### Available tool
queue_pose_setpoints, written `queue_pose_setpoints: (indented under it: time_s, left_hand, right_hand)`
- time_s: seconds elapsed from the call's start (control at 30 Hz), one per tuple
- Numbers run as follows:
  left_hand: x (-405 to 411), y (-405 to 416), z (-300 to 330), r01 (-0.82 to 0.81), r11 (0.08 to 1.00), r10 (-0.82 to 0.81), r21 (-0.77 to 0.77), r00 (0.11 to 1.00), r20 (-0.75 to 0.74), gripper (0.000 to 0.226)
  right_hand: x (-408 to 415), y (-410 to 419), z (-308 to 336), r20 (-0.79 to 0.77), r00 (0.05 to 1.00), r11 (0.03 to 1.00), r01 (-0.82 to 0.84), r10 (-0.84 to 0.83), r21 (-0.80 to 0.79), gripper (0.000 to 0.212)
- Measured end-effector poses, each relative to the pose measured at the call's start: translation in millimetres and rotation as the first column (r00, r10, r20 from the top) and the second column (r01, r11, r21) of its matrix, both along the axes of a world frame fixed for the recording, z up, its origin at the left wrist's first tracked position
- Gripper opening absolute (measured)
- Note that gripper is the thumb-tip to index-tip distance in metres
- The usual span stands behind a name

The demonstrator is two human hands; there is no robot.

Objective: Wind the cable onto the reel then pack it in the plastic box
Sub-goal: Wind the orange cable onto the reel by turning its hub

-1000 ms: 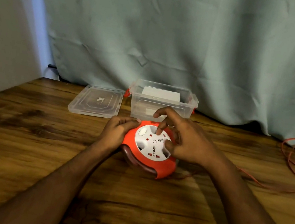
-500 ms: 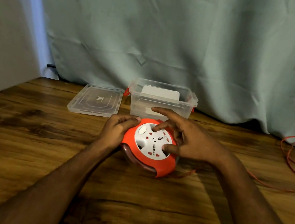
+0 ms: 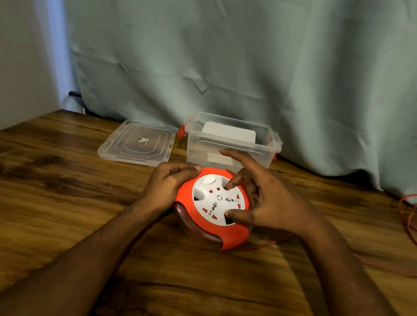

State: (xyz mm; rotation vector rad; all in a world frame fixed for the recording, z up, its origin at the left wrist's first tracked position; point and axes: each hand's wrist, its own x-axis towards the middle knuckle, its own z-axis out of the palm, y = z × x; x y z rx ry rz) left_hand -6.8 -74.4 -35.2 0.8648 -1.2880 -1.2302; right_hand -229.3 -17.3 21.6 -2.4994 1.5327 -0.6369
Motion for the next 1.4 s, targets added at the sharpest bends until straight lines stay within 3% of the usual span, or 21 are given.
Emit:
queue_pose_setpoints:
  time_s: [0.23, 0.37, 0.53, 0.67, 0.8, 0.83, 0.9, 1.07, 1.27, 1.4]
  left_hand:
    - [0, -8, -4, -0.076, 0.997, 0.077, 0.006, 0.997, -0.03, 0.023]
    - [-2, -8, -4, -0.055, 0.998, 0.055, 0.004, 0.998, -0.041, 0.022]
    - [-1, -11, -5, -0.056, 0.998, 0.056, -0.012, 0.998, -0.029, 0.023]
    - [-2, -9, -5, -0.029, 0.999, 0.029, -0.022, 0.999, -0.016, 0.023]
    - [-2, -9, -5, -0.052, 0.998, 0.052, -0.029, 0.999, -0.003, 0.017]
    - [-2, -9, -6, -0.057, 0.998, 0.057, -0.029, 0.998, 0.0, 0.016]
    - [-2, -9, -5, -0.058, 0.998, 0.058, -0.027, 0.998, 0.007, 0.015]
    - [-2, -5, -3, -0.043, 0.999, 0.043, -0.019, 0.999, 0.0, 0.021]
    - [-2, -5, -4, -0.043, 0.999, 0.043, -0.03, 0.999, 0.011, 0.023]
    - [-2, -6, -4, -0.044, 0.999, 0.044, -0.02, 0.999, 0.019, 0.023]
  right_hand:
    - [18, 1, -11, -0.074, 0.989, 0.982, 0.112, -0.125, -0.15, 0.073]
    - [25, -2, -16, -0.06, 0.98, 0.972, 0.18, -0.19, -0.149, 0.048]
    - [35, -3, -18, 0.016, 0.961, 0.947, 0.275, -0.276, -0.169, 0.059]
    - [39, -3, -20, 0.061, 0.968, 0.953, 0.252, -0.245, -0.17, 0.054]
    - [25, -5, -13, 0.156, 0.98, 0.968, 0.156, -0.127, -0.195, 0.018]
    - [19, -5, -10, 0.158, 0.985, 0.979, 0.101, -0.073, -0.176, 0.017]
    - [9, -6, -7, 0.14, 0.99, 0.996, 0.022, -0.01, -0.09, 0.037]
    - [2, -6, -3, 0.073, 0.997, 0.999, -0.03, 0.027, 0.039, 0.064]
    - [2, -3, -3, 0.056, 0.998, 0.999, -0.016, 0.013, 0.049, 0.073]
    - [8, 2, -5, 0.031, 0.999, 0.999, 0.036, -0.035, -0.011, 0.068]
